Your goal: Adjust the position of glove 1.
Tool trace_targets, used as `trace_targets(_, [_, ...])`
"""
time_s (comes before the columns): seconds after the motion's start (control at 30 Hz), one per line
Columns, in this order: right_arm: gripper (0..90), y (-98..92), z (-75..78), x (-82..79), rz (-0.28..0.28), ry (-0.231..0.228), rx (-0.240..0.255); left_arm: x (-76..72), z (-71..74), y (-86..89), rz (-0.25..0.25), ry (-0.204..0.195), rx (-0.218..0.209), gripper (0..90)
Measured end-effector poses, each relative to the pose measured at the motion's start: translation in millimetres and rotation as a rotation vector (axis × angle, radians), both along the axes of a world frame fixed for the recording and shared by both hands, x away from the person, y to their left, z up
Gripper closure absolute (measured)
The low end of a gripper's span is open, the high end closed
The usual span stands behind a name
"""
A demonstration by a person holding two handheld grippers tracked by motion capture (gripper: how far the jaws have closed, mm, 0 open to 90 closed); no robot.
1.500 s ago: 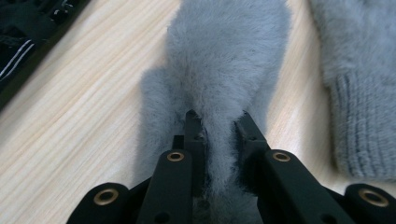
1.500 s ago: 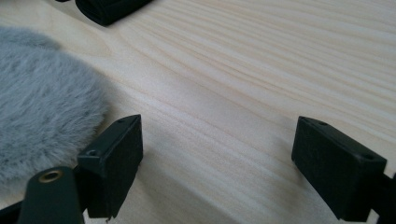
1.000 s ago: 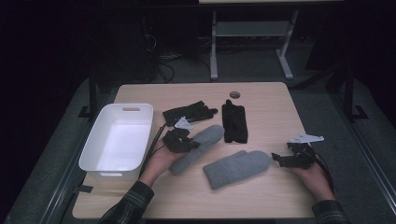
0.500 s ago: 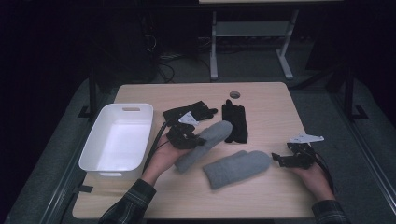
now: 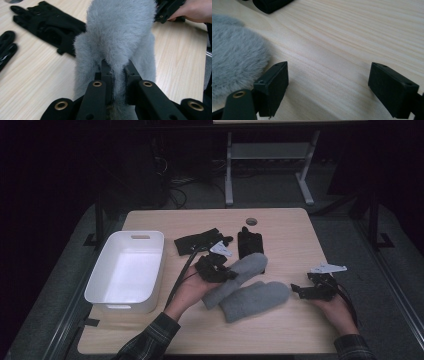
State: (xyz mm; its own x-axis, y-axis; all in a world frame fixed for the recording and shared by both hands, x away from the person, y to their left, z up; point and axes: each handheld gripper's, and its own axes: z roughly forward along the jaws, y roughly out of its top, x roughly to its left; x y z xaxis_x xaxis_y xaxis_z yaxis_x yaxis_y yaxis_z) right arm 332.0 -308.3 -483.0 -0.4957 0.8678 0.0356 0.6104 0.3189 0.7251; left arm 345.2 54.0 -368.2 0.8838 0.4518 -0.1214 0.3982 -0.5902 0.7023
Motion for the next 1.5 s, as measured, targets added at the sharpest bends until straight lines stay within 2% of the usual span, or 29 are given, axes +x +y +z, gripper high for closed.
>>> trace_targets(0.17, [16.4,0.0,0.0,0.0,0.000,-0.001,0.001,-4.2,-4.5,-17.4,-0.011,0.018,0.000,81.6])
trace_targets(0.33, [16.4,0.0,0.0,0.0,0.000,-0.001,0.001,-7.4,-6.7,-30.4,-0.019,0.028,0.027,81.6])
trace_targets(0.57, [16.4,0.0,0.0,0.0,0.000,0.000,0.000,-9.4,-14.1,-46.5,-0.031,0.019,0.057,81.6])
trace_targets(0.83, [16.4,-0.1,-0.1,0.3,0.001,-0.004,-0.002,-12.0,-22.7,-57.7,-0.073,0.027,0.078,81.5])
trace_targets(1.0, [16.4,0.0,-0.1,0.0,0.000,0.000,0.000,-12.5,-31.5,-63.2,-0.084,0.061,0.078,80.9])
trace_targets(1.1, [16.4,-0.1,-0.1,0.1,0.001,-0.001,0.000,-12.7,-36.6,-66.7,-0.098,0.059,0.093,78.8])
trace_targets(1.17, [16.4,-0.1,-0.1,0.1,0.001,-0.001,-0.001,-13.3,-38.3,-68.5,-0.100,0.055,0.089,76.0])
trace_targets(1.33, [16.4,-0.3,-0.1,0.3,0.004,-0.005,-0.003,-16.0,-33.7,-67.7,-0.124,-0.001,0.090,59.9])
trace_targets(1.43, [16.4,0.0,0.0,-0.1,0.000,0.000,0.000,-16.4,-27.3,-63.5,-0.125,0.011,0.019,56.5])
trace_targets(1.5, [16.4,-0.1,-0.1,0.0,0.000,0.000,-0.001,-14.2,-21.2,-58.9,-0.132,0.008,-0.004,56.5])
